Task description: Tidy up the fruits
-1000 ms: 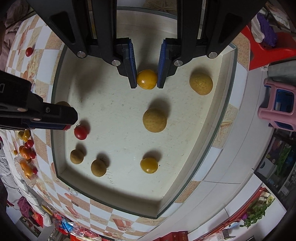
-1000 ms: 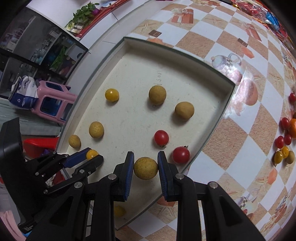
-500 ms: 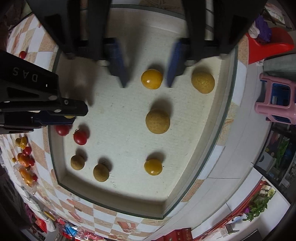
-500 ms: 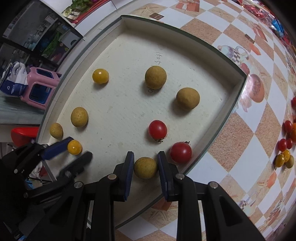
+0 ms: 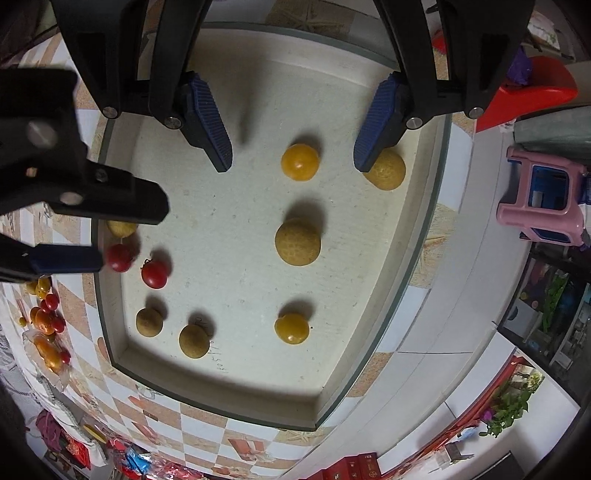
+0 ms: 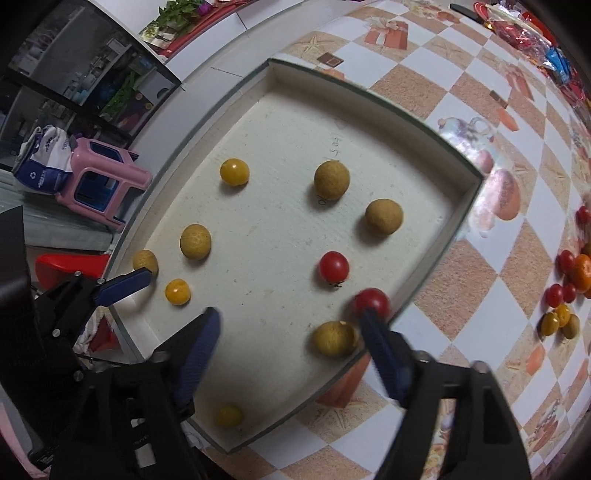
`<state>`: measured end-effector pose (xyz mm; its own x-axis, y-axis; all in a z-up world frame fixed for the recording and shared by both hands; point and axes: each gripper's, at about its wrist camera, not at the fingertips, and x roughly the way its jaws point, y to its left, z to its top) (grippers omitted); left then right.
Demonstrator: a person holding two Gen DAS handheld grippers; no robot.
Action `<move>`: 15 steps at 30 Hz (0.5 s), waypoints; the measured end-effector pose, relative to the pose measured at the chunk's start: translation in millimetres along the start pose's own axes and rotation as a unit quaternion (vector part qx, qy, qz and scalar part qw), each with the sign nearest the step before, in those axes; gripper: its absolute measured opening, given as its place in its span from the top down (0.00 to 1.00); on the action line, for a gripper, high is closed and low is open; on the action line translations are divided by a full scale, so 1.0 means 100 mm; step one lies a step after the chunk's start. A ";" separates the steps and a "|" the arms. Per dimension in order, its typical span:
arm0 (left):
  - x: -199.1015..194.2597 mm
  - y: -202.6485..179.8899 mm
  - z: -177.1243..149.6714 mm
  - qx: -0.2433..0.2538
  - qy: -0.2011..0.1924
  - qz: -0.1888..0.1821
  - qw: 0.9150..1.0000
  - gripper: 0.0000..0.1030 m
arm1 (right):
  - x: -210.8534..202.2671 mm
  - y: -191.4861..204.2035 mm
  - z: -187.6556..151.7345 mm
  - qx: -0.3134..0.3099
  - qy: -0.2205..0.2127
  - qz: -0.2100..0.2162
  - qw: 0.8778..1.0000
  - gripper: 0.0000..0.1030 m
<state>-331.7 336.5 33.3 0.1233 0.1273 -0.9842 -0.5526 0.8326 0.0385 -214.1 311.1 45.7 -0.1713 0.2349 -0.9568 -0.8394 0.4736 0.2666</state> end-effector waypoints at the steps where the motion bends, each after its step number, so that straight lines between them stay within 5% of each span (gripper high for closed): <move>1: -0.02 -0.01 0.00 0.001 0.005 0.002 1.000 0.32 | -0.05 -0.01 -0.01 0.002 -0.005 -0.003 1.000 0.16; 5: -0.08 -0.01 0.02 -0.004 0.011 0.007 1.000 0.32 | -0.19 -0.15 -0.06 0.036 -0.005 -0.002 0.999 0.01; 15: -0.20 -0.10 0.04 -0.005 0.021 0.020 1.000 0.32 | -0.51 -0.37 -0.15 0.078 -0.005 -0.017 0.997 0.00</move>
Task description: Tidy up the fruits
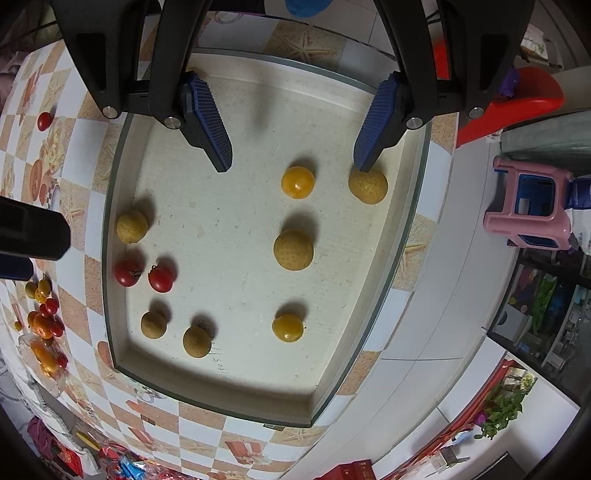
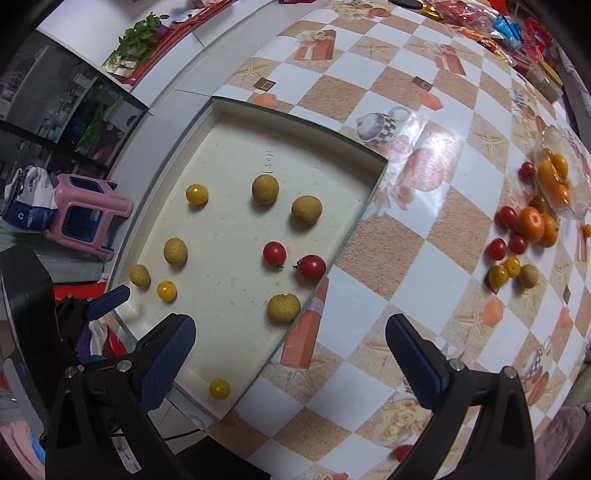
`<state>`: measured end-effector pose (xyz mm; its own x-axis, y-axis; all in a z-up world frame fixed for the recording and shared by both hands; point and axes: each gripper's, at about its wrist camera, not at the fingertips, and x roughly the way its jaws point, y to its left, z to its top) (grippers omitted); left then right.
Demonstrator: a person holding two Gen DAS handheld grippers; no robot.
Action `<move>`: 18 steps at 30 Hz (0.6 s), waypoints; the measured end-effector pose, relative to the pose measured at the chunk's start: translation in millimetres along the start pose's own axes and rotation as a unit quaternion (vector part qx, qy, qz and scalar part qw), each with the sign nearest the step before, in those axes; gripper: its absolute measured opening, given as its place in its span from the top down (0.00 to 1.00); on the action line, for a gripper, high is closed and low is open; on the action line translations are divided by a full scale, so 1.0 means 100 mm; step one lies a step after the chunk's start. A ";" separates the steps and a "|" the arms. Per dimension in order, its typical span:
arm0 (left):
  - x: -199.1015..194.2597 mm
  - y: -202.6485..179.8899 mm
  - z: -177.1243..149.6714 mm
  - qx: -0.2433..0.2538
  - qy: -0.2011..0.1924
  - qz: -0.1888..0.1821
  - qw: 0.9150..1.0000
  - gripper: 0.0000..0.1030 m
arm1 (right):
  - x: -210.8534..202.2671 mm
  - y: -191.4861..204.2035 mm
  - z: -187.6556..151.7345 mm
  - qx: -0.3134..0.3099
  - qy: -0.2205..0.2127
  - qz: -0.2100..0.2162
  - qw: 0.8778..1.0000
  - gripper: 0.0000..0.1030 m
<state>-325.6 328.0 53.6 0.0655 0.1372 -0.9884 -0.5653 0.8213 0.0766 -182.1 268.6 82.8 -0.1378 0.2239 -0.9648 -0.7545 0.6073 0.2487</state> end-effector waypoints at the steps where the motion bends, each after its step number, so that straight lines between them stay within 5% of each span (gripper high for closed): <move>1: -0.02 0.00 0.00 -0.003 0.001 -0.003 1.000 0.26 | -0.01 0.01 0.00 0.003 0.000 0.002 1.000 0.00; 2: -0.04 0.00 0.00 -0.006 -0.001 -0.004 1.000 0.06 | -0.03 0.01 -0.01 0.005 0.001 0.001 1.000 0.00; 3: -0.10 -0.02 -0.01 -0.008 -0.012 0.003 1.000 0.01 | -0.06 0.01 -0.02 0.005 0.001 -0.001 1.000 0.00; 12: -0.34 0.04 0.06 -0.014 -0.027 -0.026 0.999 0.01 | -0.25 0.01 -0.08 -0.001 -0.004 -0.010 1.000 0.00; 18: -0.43 -0.01 0.03 0.004 -0.028 0.001 1.000 0.01 | -0.38 0.09 -0.04 -0.019 -0.009 -0.017 1.000 0.00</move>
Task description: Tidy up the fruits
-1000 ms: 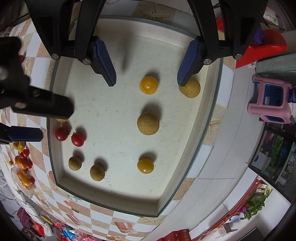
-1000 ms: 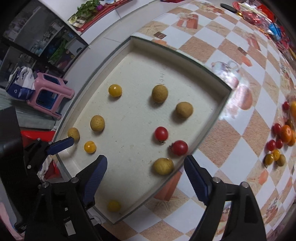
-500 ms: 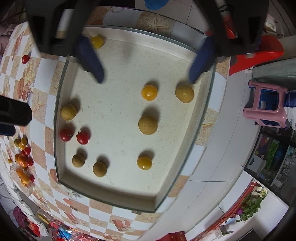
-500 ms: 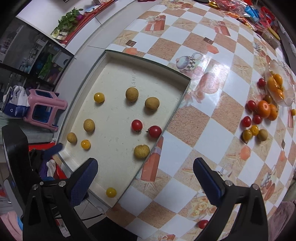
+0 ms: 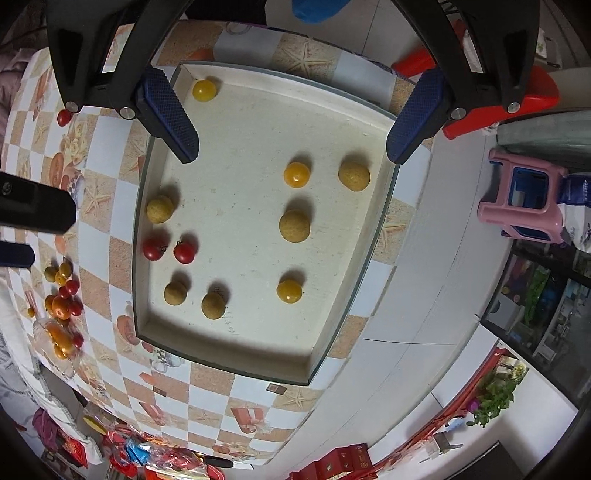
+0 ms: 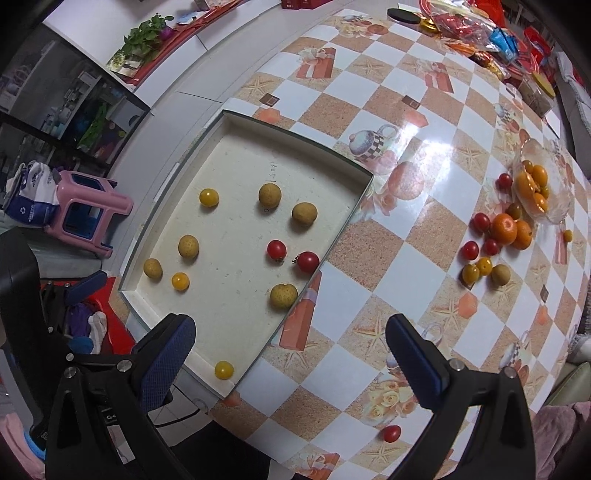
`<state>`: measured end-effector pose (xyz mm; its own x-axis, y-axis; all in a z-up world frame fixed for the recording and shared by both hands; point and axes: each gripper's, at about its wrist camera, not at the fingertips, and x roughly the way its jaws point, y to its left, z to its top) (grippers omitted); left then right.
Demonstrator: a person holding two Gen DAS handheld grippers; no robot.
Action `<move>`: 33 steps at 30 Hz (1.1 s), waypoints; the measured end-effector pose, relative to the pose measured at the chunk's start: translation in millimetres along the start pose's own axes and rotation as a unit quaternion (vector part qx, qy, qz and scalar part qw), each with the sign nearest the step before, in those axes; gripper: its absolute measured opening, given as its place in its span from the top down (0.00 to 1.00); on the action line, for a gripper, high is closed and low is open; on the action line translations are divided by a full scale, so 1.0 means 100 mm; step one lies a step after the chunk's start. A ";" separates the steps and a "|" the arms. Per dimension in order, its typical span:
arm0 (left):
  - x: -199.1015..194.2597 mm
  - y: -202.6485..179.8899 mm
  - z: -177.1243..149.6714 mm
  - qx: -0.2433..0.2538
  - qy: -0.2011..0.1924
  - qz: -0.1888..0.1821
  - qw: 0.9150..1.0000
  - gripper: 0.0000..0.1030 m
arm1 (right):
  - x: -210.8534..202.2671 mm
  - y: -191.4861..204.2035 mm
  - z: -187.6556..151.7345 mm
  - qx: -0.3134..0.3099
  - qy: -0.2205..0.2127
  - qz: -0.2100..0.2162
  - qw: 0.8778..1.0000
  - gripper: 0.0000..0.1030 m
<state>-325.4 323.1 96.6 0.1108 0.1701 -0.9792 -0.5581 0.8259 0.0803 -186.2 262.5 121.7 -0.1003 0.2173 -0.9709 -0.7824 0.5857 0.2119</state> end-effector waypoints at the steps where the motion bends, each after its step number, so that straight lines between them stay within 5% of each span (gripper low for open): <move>1: -0.01 -0.01 0.00 0.003 0.002 -0.002 1.000 0.01 | -0.02 0.01 0.01 -0.002 -0.001 0.001 1.000 0.00; 33: -0.08 -0.18 -0.07 0.046 0.014 0.016 0.999 0.01 | 0.03 0.07 0.04 -0.019 0.015 -0.015 1.000 0.00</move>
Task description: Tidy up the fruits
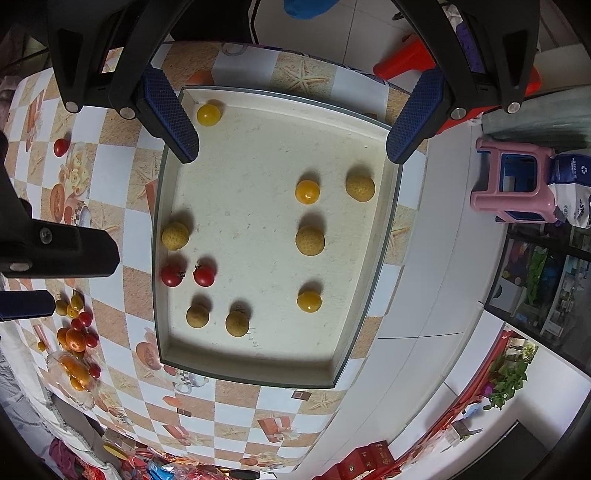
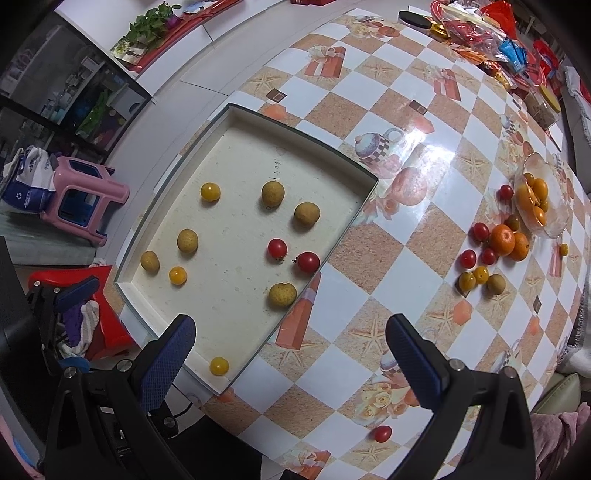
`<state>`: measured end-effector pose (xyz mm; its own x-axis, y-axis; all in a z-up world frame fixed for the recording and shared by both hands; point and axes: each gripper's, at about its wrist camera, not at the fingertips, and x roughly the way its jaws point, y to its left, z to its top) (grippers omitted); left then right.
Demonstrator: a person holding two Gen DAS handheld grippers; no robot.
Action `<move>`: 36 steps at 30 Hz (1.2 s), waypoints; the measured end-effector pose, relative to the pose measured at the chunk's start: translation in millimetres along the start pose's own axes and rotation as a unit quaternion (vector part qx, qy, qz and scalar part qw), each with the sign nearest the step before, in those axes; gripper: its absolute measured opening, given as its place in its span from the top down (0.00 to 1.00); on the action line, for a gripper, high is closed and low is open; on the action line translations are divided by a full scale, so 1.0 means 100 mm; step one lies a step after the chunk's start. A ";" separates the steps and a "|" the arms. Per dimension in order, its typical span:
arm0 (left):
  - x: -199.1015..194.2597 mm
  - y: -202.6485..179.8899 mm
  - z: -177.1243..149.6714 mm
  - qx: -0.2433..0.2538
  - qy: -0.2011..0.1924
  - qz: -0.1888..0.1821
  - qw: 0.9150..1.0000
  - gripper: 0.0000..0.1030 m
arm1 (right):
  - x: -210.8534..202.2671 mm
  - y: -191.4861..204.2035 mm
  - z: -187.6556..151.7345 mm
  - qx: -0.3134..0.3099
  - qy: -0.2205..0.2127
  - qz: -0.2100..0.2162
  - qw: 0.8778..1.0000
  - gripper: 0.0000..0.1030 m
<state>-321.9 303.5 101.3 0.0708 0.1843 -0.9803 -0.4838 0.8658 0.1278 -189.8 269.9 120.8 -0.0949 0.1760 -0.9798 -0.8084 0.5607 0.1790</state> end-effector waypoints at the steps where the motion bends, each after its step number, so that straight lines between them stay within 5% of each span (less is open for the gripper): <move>1: 0.00 0.00 0.00 0.000 0.000 0.002 1.000 0.01 | 0.01 0.00 0.00 0.000 0.001 0.000 1.000 0.00; 36: 0.11 -0.13 0.02 0.029 0.016 0.006 0.999 0.01 | 0.20 0.03 0.08 -0.030 0.019 -0.012 0.999 0.00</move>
<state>-312.8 295.4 89.4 0.0360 0.1802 -0.9830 -0.4323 0.8896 0.1472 -189.1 281.3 102.7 -0.0968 0.1322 -0.9865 -0.8437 0.5150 0.1518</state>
